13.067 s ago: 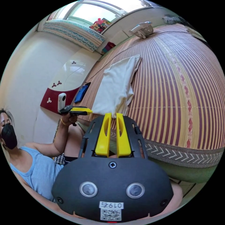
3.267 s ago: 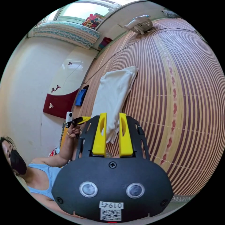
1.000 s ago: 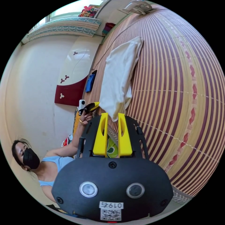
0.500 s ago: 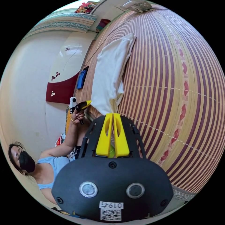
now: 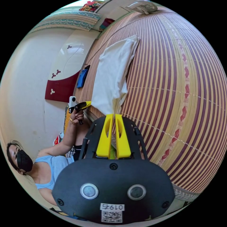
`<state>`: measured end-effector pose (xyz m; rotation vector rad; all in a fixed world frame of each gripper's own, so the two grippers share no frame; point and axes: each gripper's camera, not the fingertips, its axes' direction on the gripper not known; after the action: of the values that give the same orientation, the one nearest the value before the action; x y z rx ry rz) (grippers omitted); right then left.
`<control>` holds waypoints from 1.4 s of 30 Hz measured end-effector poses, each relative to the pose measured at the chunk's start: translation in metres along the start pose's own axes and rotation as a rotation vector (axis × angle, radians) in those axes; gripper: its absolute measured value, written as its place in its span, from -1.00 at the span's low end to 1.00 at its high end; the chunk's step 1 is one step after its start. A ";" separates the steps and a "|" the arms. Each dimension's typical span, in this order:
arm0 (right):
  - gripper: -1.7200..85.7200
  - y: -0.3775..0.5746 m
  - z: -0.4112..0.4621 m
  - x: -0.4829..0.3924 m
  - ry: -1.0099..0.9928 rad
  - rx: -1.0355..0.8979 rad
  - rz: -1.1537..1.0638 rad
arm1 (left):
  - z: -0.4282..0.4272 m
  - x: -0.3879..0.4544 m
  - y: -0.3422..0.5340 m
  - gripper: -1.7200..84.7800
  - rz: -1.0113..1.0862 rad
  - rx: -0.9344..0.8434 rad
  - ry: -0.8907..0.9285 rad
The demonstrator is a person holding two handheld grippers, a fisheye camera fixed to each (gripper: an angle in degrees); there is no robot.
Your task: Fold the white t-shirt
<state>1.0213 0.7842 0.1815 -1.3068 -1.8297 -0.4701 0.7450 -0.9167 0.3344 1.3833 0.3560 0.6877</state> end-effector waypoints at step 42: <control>-0.98 0.261 0.343 -0.188 1.003 0.720 -0.231 | 0.130 0.230 0.252 -0.94 0.583 0.202 -0.846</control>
<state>1.1436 1.0123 -0.2108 -0.2459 -1.0932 -0.4119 0.9398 -0.8625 0.6386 1.8538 -0.6889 0.4692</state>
